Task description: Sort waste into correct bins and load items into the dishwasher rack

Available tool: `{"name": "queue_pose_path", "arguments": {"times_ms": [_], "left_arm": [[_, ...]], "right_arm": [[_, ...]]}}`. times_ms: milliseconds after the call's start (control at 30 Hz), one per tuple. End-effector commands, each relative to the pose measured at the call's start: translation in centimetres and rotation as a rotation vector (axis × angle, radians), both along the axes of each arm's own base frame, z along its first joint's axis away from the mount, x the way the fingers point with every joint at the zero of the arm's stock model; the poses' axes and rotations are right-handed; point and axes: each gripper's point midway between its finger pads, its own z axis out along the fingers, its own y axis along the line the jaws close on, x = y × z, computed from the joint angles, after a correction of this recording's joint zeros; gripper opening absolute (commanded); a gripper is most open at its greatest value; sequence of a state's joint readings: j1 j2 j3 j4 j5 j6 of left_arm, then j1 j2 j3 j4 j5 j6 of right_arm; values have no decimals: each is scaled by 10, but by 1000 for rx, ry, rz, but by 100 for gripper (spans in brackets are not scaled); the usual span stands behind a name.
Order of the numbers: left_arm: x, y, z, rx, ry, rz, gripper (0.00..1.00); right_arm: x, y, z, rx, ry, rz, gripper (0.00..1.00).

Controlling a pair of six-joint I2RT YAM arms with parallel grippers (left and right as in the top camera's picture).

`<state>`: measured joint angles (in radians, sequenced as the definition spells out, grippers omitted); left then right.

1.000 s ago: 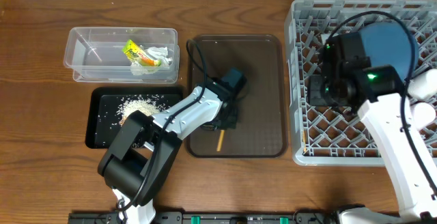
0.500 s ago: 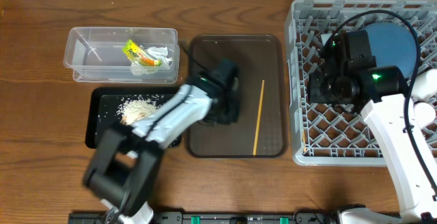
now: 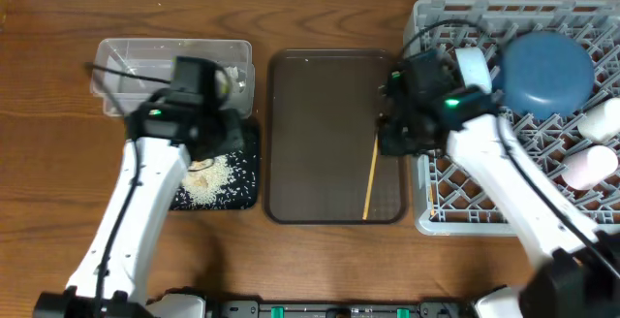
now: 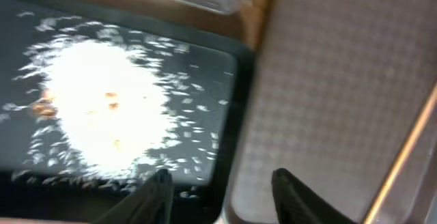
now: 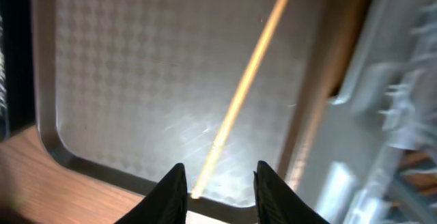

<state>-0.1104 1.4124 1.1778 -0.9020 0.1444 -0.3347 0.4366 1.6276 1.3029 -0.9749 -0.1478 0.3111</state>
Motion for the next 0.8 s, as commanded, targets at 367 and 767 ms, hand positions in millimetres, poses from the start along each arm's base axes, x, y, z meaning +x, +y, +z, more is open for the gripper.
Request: {"name": "queue_pose_path", "arguments": {"times_ms": [367, 767], "left_arm": [[-1, 27, 7, 21, -1, 75, 58], [-1, 27, 7, 20, -1, 75, 58]], "right_arm": [[-16, 14, -106, -155, 287, -188, 30], [-8, 21, -128, -151, 286, -190, 1]]}}
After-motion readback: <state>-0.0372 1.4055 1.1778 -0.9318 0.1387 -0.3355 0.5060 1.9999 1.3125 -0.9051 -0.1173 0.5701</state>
